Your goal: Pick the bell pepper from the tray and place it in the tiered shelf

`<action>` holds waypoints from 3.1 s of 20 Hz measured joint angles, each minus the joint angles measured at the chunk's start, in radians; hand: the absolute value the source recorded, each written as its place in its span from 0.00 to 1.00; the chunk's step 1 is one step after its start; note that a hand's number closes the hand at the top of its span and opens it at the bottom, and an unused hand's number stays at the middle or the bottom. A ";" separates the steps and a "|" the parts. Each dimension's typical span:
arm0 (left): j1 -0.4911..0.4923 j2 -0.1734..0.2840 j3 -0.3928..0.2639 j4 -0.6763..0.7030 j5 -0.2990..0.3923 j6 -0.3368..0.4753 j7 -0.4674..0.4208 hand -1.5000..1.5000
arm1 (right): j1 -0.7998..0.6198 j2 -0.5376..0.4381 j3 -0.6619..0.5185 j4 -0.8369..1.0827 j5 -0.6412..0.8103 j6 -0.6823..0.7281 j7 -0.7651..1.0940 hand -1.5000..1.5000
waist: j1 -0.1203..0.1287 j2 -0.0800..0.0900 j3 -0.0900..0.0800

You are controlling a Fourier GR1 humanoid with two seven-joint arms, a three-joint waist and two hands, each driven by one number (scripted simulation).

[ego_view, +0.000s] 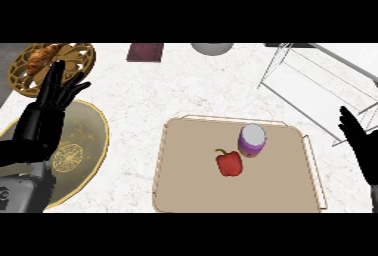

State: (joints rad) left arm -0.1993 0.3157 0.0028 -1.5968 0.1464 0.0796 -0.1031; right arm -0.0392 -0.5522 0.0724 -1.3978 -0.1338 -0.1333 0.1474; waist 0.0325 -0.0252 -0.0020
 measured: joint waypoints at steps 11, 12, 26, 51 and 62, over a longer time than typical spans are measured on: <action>0.181 0.056 0.032 0.118 0.014 -0.022 0.155 0.50 | -0.090 0.292 0.102 -0.191 0.256 -0.431 -0.089 0.00 | -0.017 0.017 -0.001; 0.182 0.059 0.036 0.122 0.019 -0.027 0.161 0.50 | -0.085 0.340 0.140 -0.199 0.303 -0.488 -0.099 0.00 | -0.018 0.017 0.001; 0.227 0.091 0.078 0.112 0.050 -0.053 0.190 0.50 | 0.079 0.518 0.482 -0.215 1.001 -0.688 0.290 0.00 | -0.060 0.003 -0.001; 0.200 0.072 0.082 0.136 0.037 -0.079 0.174 0.50 | -0.137 0.539 0.557 -0.376 1.243 0.338 0.947 0.00 | -0.029 0.019 0.012; 0.210 0.057 0.100 0.128 0.018 -0.088 0.181 0.50 | -0.134 0.540 0.471 -0.264 1.260 0.337 0.875 0.00 | -0.031 0.019 0.013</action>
State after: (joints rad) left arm 0.0103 0.3731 0.1025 -1.4687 0.1640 -0.0080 0.0775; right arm -0.1732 -0.0122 0.5434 -1.6621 1.1265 0.2034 1.0224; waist 0.0018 -0.0061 0.0110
